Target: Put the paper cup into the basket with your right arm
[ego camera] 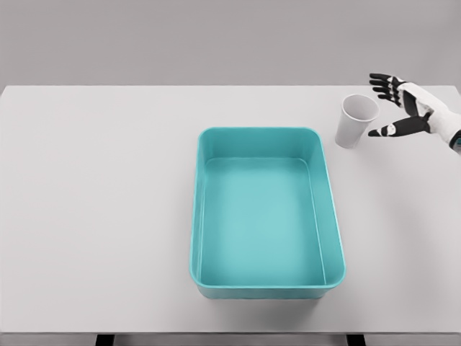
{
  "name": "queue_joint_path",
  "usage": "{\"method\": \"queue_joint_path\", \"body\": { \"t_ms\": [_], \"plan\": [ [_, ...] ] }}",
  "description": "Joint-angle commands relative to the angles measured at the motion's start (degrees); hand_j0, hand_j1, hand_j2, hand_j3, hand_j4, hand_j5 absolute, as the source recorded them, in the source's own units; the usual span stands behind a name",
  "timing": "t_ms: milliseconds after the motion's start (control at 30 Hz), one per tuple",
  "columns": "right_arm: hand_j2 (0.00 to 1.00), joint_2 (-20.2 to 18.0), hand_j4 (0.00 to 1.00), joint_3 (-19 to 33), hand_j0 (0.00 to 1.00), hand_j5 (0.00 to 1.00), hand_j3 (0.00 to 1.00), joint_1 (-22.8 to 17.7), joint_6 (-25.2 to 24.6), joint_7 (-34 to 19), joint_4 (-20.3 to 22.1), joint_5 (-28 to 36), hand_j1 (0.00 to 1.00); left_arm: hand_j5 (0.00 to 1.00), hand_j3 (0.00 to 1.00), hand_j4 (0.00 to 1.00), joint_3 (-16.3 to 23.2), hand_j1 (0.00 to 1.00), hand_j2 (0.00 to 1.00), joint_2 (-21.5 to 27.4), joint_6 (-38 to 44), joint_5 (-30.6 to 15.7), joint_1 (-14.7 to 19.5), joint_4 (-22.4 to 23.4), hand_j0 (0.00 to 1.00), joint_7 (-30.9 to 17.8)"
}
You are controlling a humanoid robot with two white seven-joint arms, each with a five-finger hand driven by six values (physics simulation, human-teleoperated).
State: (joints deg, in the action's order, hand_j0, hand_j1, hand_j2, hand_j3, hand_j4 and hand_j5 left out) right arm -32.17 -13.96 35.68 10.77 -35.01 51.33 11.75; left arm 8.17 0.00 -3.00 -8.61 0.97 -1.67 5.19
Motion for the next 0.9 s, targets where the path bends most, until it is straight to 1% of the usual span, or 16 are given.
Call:
{"method": "queue_joint_path", "body": {
  "t_ms": [0,133,533,733,867],
  "plan": [
    [1.00,0.36,1.00,-0.28,1.00,1.00,1.00,0.00,0.12,0.01,0.18,0.29,1.00,1.00,1.00,1.00,0.00,1.00,1.00,0.00,0.01,0.00,0.00,0.00,1.00,-0.01],
    [1.00,0.09,1.00,-0.28,1.00,1.00,1.00,0.26,0.12,0.01,1.05,0.38,1.00,1.00,1.00,1.00,0.00,1.00,1.00,0.00,0.01,0.00,0.00,0.00,1.00,-0.01],
    [1.00,0.97,1.00,-0.98,1.00,1.00,1.00,0.18,0.04,0.01,0.35,0.29,1.00,1.00,1.00,1.00,0.00,1.00,1.00,0.00,0.01,0.00,0.00,0.00,1.00,-0.01],
    [1.00,1.06,1.00,-1.07,1.00,1.00,1.00,0.18,0.65,0.01,-2.11,0.03,1.00,1.00,1.00,1.00,0.00,1.00,1.00,0.00,0.01,0.00,0.00,0.00,1.00,-0.01],
    [1.00,1.15,1.00,-1.07,1.00,1.00,1.00,0.26,0.56,0.01,-2.90,-0.06,1.00,1.00,1.00,1.00,0.00,1.00,1.00,0.00,0.01,0.00,0.00,0.00,1.00,-0.01]
  ]
}}
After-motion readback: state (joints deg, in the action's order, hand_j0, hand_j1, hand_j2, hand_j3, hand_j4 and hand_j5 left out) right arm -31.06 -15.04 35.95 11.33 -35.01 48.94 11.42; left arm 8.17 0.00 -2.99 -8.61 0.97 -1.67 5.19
